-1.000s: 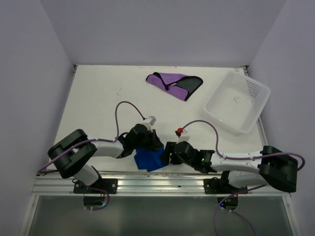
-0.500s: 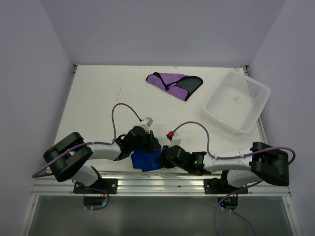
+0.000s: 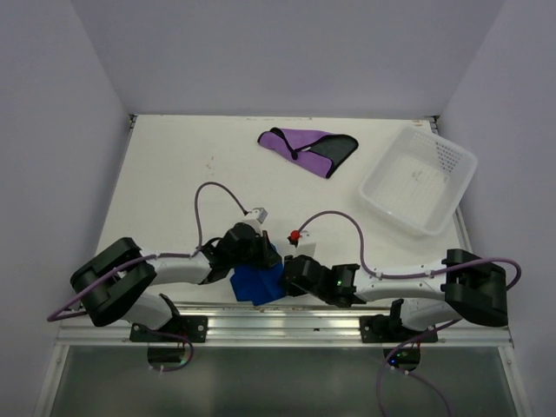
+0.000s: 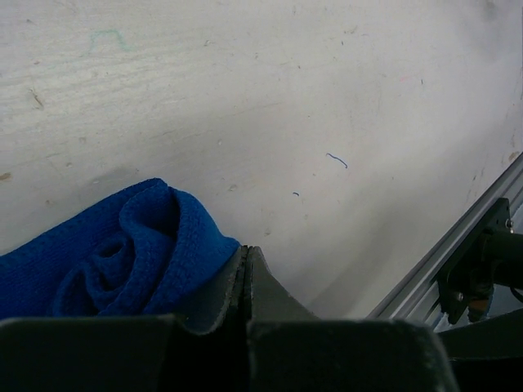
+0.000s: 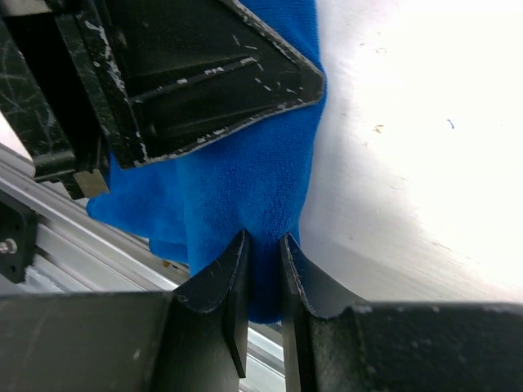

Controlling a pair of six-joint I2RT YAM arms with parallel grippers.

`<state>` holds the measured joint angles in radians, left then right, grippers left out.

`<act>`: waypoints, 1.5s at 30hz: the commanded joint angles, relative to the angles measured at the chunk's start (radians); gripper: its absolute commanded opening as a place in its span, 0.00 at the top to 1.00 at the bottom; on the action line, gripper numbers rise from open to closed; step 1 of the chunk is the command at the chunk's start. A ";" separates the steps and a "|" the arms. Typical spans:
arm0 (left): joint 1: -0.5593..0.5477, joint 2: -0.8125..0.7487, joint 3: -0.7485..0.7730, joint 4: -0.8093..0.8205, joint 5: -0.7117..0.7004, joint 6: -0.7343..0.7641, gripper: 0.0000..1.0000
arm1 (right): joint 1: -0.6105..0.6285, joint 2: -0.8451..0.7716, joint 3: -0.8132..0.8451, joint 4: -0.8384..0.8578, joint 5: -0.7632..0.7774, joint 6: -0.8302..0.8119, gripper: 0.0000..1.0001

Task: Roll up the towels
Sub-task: Roll the towel

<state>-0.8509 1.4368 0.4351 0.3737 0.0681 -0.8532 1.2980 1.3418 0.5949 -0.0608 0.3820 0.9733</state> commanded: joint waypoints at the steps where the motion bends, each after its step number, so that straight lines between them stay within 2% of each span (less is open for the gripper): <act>1: 0.006 -0.029 0.017 -0.140 -0.122 0.040 1.00 | 0.018 -0.012 0.045 -0.172 0.037 -0.048 1.00; 14: 0.010 -0.075 0.091 -0.220 -0.169 0.059 1.00 | 0.127 0.118 0.265 -0.482 0.267 -0.128 1.00; 19: 0.027 -0.111 0.126 -0.251 -0.172 0.060 1.00 | 0.239 0.246 0.376 -0.622 0.446 -0.140 1.00; 24: 0.058 -0.142 0.160 -0.292 -0.165 0.074 1.00 | 0.322 0.371 0.500 -0.753 0.549 -0.119 1.00; 29: 0.081 -0.162 0.169 -0.300 -0.126 0.074 1.00 | 0.349 0.483 0.607 -0.858 0.644 -0.104 1.00; 36: 0.085 -0.164 0.183 -0.269 -0.074 0.063 1.00 | 0.356 0.677 0.816 -1.158 0.784 -0.050 1.00; 39: 0.084 -0.151 0.195 -0.257 -0.045 0.066 1.00 | 0.354 0.735 0.861 -1.201 0.817 -0.065 1.00; 45: 0.084 -0.119 0.223 -0.239 -0.001 0.082 1.00 | 0.354 0.758 0.827 -1.114 0.821 -0.189 1.00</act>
<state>-0.7654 1.3022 0.6041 0.0887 0.0223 -0.7986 1.6520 2.0850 1.4204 -1.1618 1.1339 0.8524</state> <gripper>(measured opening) 0.005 0.185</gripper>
